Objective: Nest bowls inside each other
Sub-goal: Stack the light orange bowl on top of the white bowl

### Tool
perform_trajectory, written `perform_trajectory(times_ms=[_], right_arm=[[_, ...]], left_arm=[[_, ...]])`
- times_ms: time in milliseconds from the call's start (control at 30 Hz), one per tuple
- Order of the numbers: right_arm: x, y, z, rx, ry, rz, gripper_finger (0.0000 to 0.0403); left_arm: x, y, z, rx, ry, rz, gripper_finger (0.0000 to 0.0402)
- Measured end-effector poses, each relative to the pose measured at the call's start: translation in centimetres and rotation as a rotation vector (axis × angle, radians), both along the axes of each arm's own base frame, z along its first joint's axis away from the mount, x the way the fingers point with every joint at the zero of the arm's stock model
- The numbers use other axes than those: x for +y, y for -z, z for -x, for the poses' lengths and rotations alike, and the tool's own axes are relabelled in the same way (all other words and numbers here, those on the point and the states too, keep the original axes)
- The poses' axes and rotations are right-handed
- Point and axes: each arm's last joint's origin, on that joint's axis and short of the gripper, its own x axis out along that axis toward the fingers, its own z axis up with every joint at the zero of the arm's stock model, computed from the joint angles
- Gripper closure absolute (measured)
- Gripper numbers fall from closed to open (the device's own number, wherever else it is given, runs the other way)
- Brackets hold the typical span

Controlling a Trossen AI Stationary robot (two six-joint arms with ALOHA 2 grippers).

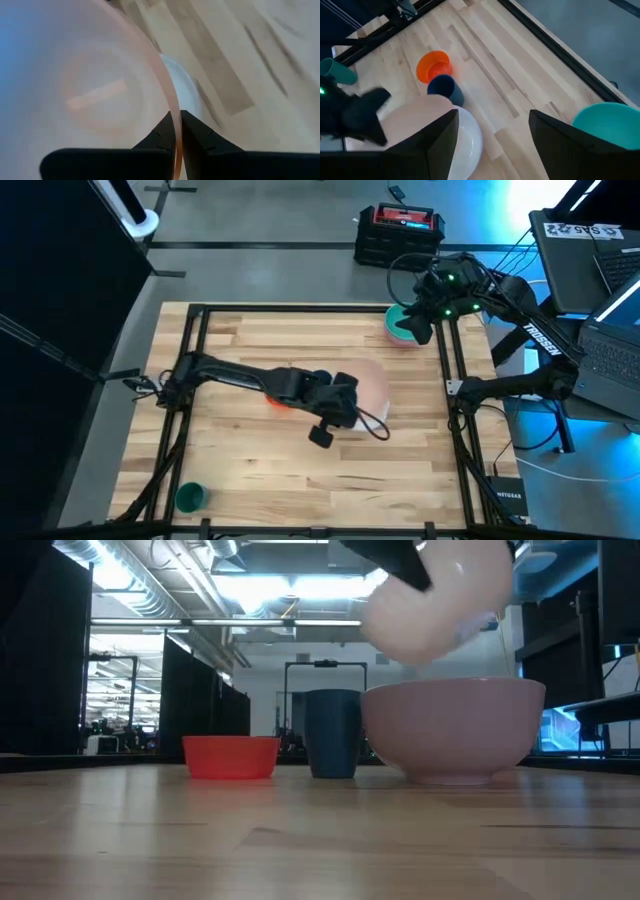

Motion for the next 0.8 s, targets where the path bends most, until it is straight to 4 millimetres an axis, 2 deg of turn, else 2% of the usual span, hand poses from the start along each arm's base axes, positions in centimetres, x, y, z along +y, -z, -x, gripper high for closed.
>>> perform_trajectory(times_ms=[67,433,667,800], right_arm=[[0.0,0.1,0.1,0.008,0.002,-0.003,0.0175],[0.1,0.3,0.3,0.045,0.020,-0.005,0.0175],[0.1,0.3,0.3,0.044,0.020,-0.004,0.0175],[0.1,0.3,0.3,0.045,0.020,-0.005,0.0175]], left_arm=[[0.2,1.0,-0.9,0.011,0.014,-0.017,0.0402],[0.9,4.5,-1.4,0.183,0.087,-0.047,0.0402],[1.2,4.4,-1.5,0.176,0.096,-0.056,0.0398],[1.8,4.4,-1.6,0.171,0.042,-0.028,0.0374]])
